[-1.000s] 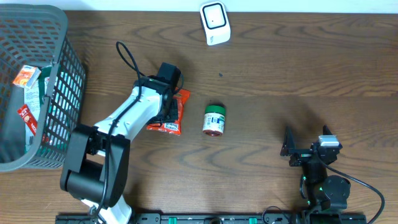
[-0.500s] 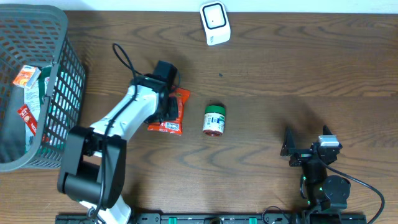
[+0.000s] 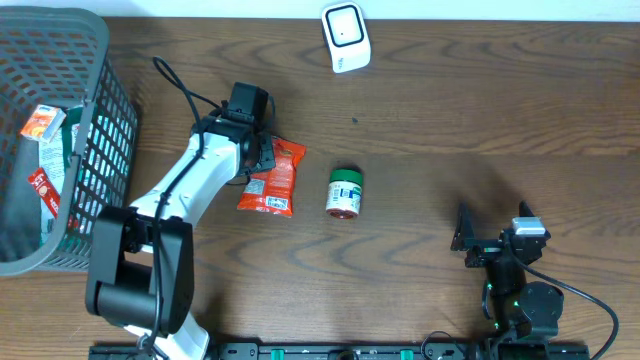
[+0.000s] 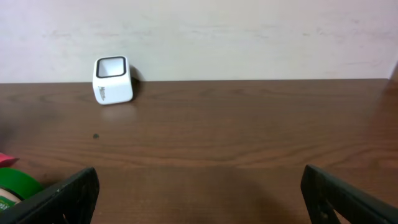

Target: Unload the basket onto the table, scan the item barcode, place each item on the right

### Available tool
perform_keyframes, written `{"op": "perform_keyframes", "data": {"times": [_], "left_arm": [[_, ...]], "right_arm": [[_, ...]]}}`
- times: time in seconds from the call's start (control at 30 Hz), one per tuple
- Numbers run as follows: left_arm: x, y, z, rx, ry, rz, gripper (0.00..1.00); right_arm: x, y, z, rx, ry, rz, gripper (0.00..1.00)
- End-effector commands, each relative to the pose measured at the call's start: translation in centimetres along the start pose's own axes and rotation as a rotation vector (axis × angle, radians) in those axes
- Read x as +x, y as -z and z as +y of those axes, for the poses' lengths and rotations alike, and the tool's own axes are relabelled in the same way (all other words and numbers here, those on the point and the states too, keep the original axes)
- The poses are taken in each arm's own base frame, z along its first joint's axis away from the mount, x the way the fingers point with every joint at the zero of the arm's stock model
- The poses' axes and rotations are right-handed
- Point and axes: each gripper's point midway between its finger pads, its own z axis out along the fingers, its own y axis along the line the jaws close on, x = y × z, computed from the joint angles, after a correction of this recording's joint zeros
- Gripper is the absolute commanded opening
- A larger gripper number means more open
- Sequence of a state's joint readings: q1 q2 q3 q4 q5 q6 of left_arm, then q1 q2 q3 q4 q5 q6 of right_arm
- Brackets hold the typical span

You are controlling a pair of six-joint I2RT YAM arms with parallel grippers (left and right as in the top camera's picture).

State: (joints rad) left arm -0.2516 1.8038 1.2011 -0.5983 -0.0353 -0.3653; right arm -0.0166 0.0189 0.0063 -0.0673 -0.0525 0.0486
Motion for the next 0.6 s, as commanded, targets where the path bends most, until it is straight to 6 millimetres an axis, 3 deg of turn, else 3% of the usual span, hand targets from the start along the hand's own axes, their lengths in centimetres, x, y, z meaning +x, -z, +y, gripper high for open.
{"op": "perform_keyframes", "data": {"times": [0.0,0.23,0.43,0.57], "left_arm": [[0.6,-1.1,1.0,-0.059,-0.014,0.016,0.39],[1.8,-3.1,2.2,-0.126,-0.024,0.063,0.38],[3.3,-3.4,-0.2,0.009,-0.019,0.141,0.38],[3.3,-3.1,-0.4,0.024,-0.018,0.143,0.38]], "right_arm": [[0.1,0.0,-0.3,0.012,-0.001,0.004,0.99],[0.1,0.0,-0.3,0.012,-0.001,0.004,0.99],[0.1,0.0,-0.3,0.012,-0.001,0.004,0.99],[0.1,0.0,-0.3,0.012,0.0,0.004,0.99]]}}
